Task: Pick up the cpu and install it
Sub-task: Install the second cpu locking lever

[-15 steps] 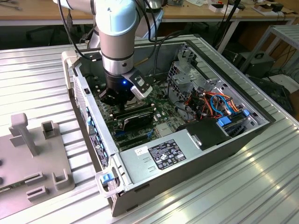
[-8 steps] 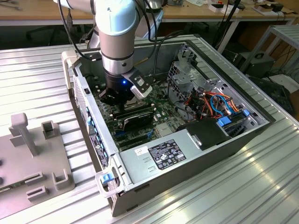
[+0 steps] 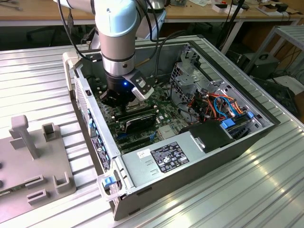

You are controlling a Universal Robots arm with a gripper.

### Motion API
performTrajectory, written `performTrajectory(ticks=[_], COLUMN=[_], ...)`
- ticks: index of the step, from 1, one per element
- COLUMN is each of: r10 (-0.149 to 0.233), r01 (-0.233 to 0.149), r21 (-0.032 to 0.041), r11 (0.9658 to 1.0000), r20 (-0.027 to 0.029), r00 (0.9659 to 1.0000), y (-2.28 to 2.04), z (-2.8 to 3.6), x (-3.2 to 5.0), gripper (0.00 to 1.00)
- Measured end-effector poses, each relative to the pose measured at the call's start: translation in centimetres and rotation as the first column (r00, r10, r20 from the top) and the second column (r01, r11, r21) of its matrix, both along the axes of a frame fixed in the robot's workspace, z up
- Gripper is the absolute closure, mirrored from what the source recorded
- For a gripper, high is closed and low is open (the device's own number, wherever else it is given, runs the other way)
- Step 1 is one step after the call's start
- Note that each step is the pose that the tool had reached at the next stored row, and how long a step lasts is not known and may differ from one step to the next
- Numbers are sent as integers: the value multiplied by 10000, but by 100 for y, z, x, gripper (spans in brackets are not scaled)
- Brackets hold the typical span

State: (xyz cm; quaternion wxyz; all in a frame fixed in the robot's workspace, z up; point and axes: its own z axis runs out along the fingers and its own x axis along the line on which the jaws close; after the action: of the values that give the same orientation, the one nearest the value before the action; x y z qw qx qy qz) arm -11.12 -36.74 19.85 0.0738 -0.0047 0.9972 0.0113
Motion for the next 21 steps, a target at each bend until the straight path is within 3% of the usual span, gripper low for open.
performTrajectory(ticks=[6, 12, 21], r10=[-1, -1, -2], r01=[1, 0, 0], r21=[30, 32, 54], r11=[10000, 10000, 10000], r20=[126, 180, 311], r00=[9999, 9998, 9995], y=[3, 2, 2], z=[-3, -2, -2], x=[-46, -63, -97], gripper=[89, 89, 89])
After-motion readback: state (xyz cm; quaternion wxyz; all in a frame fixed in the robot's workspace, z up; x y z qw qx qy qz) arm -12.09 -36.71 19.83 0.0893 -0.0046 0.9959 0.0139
